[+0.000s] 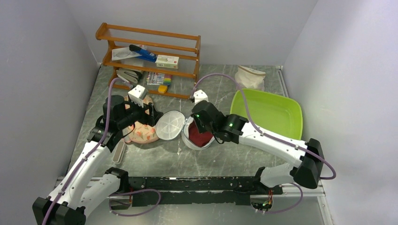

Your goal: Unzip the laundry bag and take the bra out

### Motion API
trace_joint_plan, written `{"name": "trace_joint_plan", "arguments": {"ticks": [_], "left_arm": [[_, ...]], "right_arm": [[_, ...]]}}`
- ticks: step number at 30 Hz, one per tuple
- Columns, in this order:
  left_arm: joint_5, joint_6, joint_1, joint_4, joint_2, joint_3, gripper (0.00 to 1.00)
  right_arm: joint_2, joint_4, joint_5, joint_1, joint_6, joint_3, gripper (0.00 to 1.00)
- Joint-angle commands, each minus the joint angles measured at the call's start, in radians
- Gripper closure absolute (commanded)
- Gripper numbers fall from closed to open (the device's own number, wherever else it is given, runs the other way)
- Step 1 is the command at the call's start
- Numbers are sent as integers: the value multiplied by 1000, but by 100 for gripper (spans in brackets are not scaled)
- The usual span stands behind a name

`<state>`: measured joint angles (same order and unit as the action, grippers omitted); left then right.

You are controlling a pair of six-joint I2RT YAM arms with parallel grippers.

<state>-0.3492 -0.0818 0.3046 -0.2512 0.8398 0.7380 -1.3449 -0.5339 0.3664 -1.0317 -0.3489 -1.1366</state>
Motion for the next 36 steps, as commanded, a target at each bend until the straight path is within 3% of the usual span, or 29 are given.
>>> {"name": "trace_joint_plan", "arguments": {"ticks": [1, 14, 20, 23, 26, 31, 36], "left_arm": [[-31, 15, 5, 36, -2, 4, 14], [-41, 17, 15, 33, -36, 1, 12], [-302, -40, 39, 121, 25, -21, 7], [-421, -128, 54, 182, 122, -25, 11], [-468, -179, 60, 209, 214, -14, 15], [-544, -215, 70, 256, 275, -22, 11], [-615, -406, 119, 449, 372, -48, 12]], "right_arm": [[74, 53, 19, -6, -14, -9, 100], [159, 64, 32, -6, -14, -73, 100], [146, 51, 26, -5, -20, -85, 100], [147, 55, 13, -6, -23, -87, 100], [152, 50, 14, -6, -31, -99, 100], [183, 71, -28, -5, -33, -124, 100], [193, 73, -38, -6, -32, -151, 100]]}}
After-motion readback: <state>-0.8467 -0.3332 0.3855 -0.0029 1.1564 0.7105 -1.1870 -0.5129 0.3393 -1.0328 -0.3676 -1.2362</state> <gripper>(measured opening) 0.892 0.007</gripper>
